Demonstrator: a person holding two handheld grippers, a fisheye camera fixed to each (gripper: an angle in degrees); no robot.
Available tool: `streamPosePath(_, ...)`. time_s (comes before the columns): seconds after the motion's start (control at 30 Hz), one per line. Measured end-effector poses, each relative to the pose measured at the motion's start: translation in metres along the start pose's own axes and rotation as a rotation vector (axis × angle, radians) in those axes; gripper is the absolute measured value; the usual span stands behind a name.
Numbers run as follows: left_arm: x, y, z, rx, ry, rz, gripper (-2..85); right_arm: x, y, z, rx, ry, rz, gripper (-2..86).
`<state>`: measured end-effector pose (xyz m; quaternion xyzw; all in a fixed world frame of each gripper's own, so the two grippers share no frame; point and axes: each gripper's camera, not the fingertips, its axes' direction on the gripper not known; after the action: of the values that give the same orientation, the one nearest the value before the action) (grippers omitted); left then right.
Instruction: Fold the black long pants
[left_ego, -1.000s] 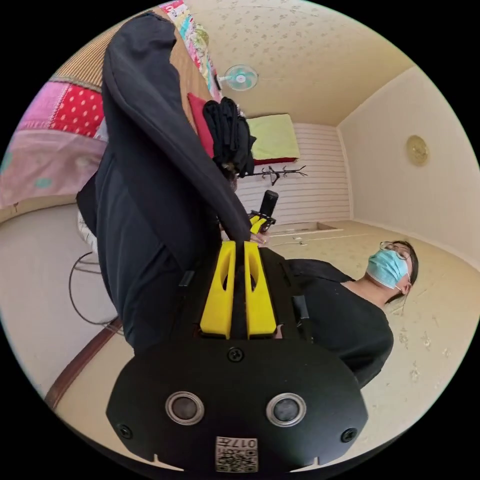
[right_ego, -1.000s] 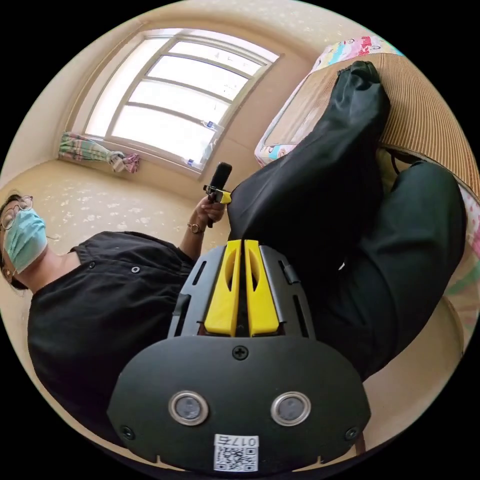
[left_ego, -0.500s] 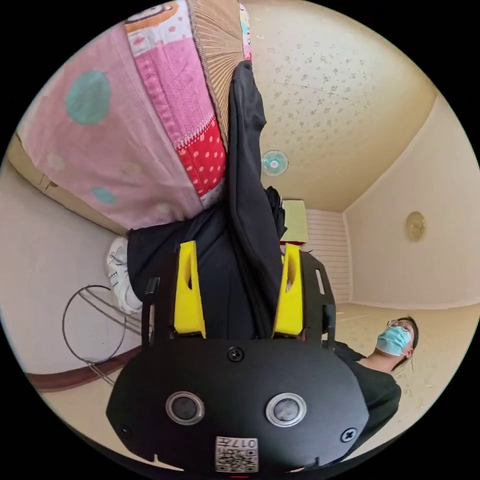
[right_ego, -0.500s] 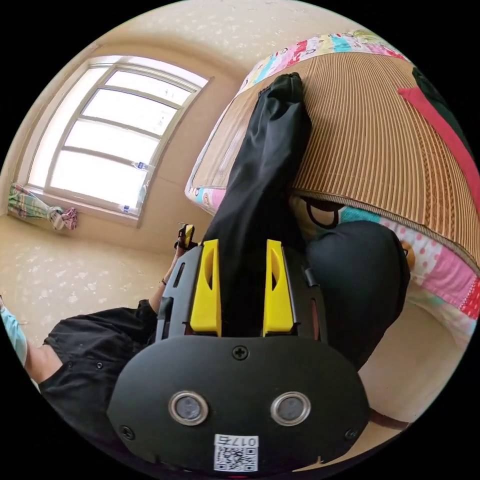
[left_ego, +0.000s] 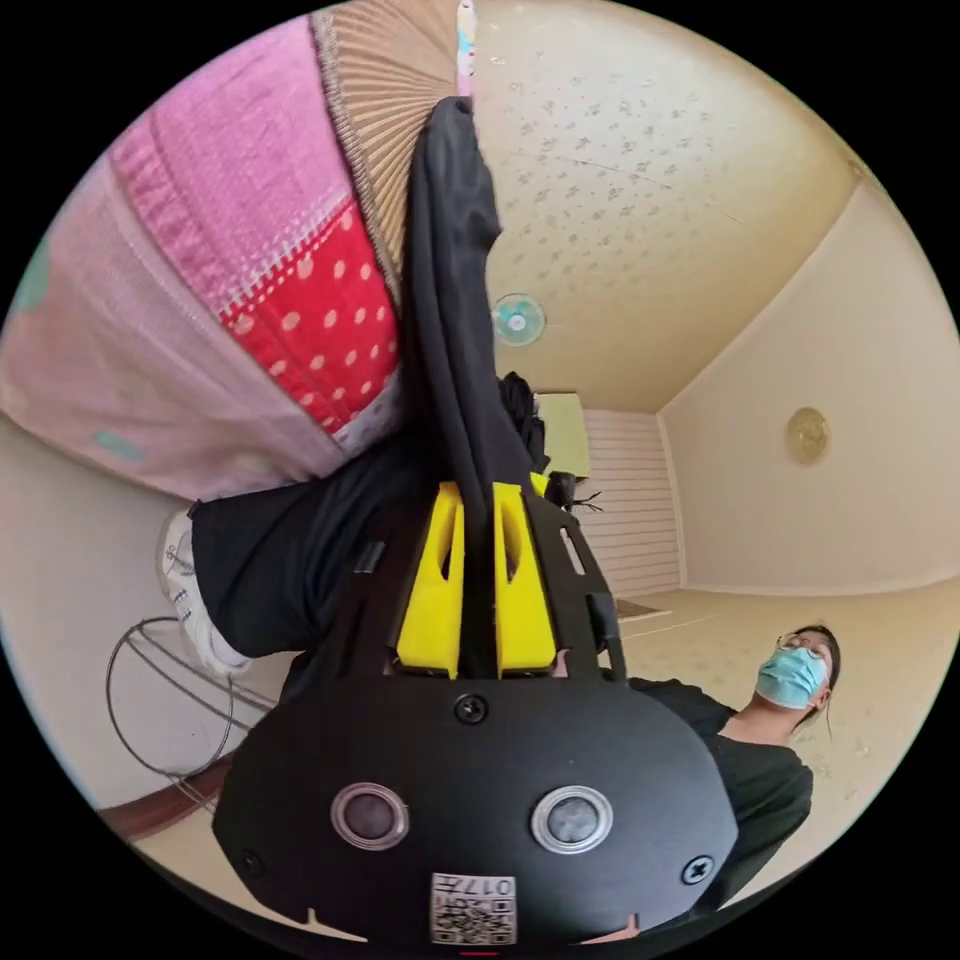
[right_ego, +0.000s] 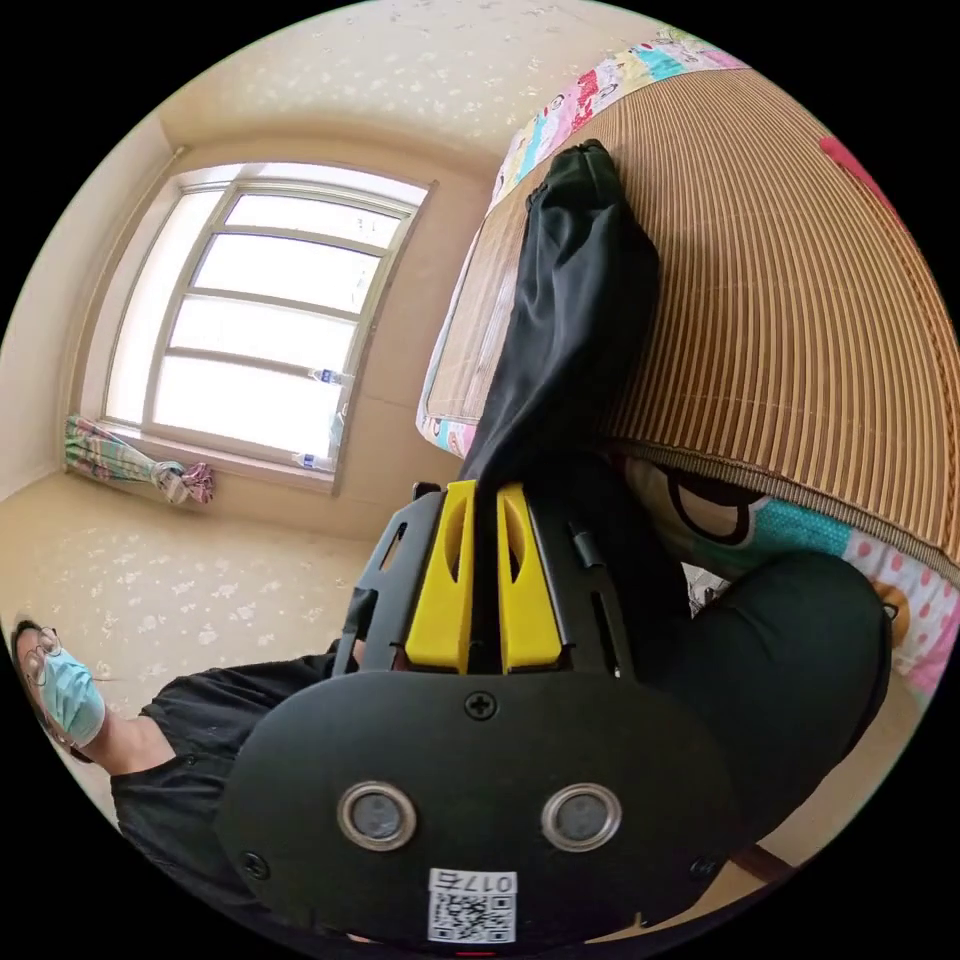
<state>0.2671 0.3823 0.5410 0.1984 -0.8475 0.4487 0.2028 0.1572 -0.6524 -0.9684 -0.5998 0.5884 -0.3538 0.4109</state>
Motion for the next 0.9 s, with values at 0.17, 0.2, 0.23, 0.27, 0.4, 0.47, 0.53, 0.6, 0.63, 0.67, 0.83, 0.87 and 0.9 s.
streamPosePath(0.17, 0.023, 0.026, -0.015, 0.052, 0.024, 0.093, 7.7, 0.013, 0.017, -0.015, 0.012, -0.113, 0.027, 6.5)
streamPosePath(0.2, 0.017, 0.031, -0.010, 0.023, -0.040, 0.075, 10.3, 0.016, 0.018, -0.013, -0.005, -0.117, 0.042, 7.0)
streamPosePath(0.23, 0.004, 0.035, -0.002, -0.016, -0.043, 0.047, 11.0, 0.022, 0.020, -0.008, -0.038, -0.140, 0.060, 7.1)
streamPosePath(0.27, -0.004, 0.037, 0.002, -0.032, -0.028, 0.030, 11.3, 0.026, 0.024, -0.006, -0.045, -0.168, 0.069, 6.4)
streamPosePath(0.4, -0.033, 0.065, 0.004, 0.006, 0.062, 0.002, 5.2, 0.016, 0.044, -0.024, 0.034, -0.220, 0.024, 3.3)
streamPosePath(0.47, -0.006, 0.076, 0.007, -0.007, 0.045, 0.101, 5.1, -0.015, 0.053, -0.045, 0.066, -0.254, -0.082, 2.7)
streamPosePath(0.53, 0.060, 0.092, 0.017, -0.048, 0.013, 0.298, 5.1, -0.053, 0.059, -0.068, 0.097, -0.267, -0.195, 2.3)
streamPosePath(0.6, 0.122, 0.111, 0.024, -0.075, -0.006, 0.452, 5.1, -0.103, 0.068, -0.097, 0.130, -0.278, -0.341, 2.0)
streamPosePath(0.63, 0.167, 0.128, 0.030, -0.085, -0.030, 0.564, 5.1, -0.138, 0.076, -0.116, 0.146, -0.283, -0.441, 1.9)
streamPosePath(0.67, 0.190, 0.138, 0.033, -0.089, -0.045, 0.619, 5.1, -0.174, 0.086, -0.136, 0.164, -0.287, -0.536, 1.8)
streamPosePath(0.83, 0.356, 0.255, 0.059, -0.106, -0.054, 1.036, 5.1, -0.314, 0.152, -0.211, 0.243, -0.287, -0.877, 1.5)
streamPosePath(0.87, 0.369, 0.269, 0.060, -0.104, -0.044, 1.070, 5.1, -0.344, 0.172, -0.225, 0.257, -0.277, -0.946, 1.5)
streamPosePath(0.9, 0.389, 0.296, 0.061, -0.099, -0.018, 1.122, 5.1, -0.358, 0.184, -0.231, 0.265, -0.273, -0.978, 1.5)
